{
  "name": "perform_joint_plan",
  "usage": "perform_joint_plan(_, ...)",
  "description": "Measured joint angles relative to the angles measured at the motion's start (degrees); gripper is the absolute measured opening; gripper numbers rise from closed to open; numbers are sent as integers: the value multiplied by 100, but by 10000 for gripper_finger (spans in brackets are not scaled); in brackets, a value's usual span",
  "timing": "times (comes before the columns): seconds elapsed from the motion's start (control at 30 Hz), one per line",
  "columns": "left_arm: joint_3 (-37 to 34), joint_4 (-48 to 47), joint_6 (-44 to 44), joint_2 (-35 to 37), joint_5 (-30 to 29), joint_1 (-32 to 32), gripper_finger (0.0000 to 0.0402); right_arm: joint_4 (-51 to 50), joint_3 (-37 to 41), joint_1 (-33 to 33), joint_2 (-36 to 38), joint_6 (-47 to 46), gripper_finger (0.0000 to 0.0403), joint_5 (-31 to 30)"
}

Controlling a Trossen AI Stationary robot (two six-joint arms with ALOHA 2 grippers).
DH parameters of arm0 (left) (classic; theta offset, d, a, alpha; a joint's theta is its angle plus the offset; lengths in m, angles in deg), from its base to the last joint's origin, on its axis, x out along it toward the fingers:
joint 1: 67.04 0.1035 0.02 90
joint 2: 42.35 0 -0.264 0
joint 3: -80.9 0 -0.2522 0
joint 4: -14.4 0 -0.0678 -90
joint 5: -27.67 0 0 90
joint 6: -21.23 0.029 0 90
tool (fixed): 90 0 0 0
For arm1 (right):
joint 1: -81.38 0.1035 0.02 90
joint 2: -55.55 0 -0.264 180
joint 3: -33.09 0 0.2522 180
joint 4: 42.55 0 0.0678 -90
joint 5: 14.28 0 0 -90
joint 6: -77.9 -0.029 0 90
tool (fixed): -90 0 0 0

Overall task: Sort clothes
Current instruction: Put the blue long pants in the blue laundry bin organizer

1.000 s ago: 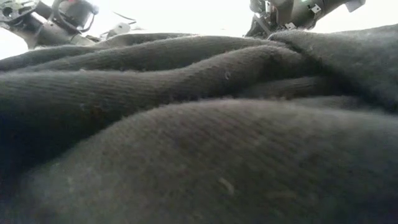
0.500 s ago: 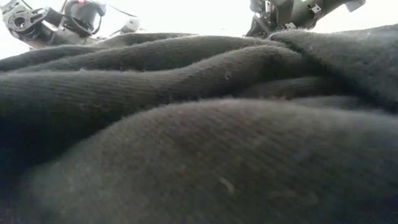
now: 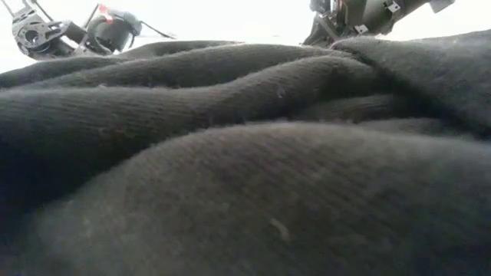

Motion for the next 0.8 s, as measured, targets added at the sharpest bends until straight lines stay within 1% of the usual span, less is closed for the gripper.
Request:
perform_joint_plan(0.13,8,232,123,113,179,-2,3,1,0,16,0,-3,1,-1)
perform_joint_plan(0.23,92,146,235,283,303,-22,2,30,-8,48,22,31,1,-97)
perform_joint_plan(0.37,383,46,623,544,328,-137,1,-5,-264,118,97,272,1,-195)
perform_joint_plan(0.47,870,-688,928,742,325,-211,1,-182,-597,126,139,465,1,-201)
perform_joint_plan(0.63,2090,-2616,1460,798,115,-419,1,-1053,-1420,123,138,861,1,-413)
perform_joint_plan(0.7,2607,-3131,1684,802,13,-511,0,-1394,-1781,123,138,1038,0,-512)
perform_joint_plan(0.8,3306,-3658,2054,804,-91,-618,0,-1802,-2370,86,137,1319,0,-568)
